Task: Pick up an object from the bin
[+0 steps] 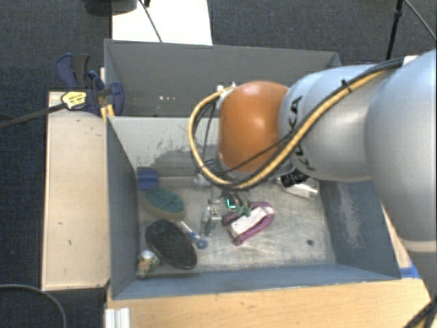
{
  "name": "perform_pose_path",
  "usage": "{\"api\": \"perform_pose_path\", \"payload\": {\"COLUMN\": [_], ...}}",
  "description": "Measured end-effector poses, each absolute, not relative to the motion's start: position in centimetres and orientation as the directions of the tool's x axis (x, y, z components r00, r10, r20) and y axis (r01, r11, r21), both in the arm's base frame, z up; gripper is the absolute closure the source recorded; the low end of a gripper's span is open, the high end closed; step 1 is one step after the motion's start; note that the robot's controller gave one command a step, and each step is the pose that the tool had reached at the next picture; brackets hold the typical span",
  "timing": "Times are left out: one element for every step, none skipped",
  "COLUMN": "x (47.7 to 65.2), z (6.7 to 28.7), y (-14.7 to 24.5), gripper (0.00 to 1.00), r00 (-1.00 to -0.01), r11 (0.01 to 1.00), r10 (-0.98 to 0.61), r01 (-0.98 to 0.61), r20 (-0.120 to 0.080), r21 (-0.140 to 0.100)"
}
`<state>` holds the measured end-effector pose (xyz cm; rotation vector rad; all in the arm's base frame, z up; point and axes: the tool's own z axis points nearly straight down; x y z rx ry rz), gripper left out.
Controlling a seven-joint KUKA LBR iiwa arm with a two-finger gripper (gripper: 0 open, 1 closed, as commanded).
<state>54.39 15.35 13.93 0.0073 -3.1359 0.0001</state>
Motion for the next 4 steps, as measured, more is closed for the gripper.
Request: {"api": "perform_pose_path", "payload": {"x": [56.6, 53.4, 52.3, 53.3], "z": [7.3, 7.4, 7.3, 7.3], "y": [10.0, 5.3, 0.8, -2.5], "gripper": [0.00, 0.00, 0.00, 0.00], "r00": [-0.998, -1.000, -0.941, -0.819], "r11": [0.998, 1.000, 0.941, 0.819], "r10": [0.056, 0.015, 0.338, 0.574], "r01": [0.056, 0.015, 0.338, 0.574], "r20": [-0.004, -0.014, -0.009, -0.007], "r21": [0.000, 0.003, 0.006, 0.007]}}
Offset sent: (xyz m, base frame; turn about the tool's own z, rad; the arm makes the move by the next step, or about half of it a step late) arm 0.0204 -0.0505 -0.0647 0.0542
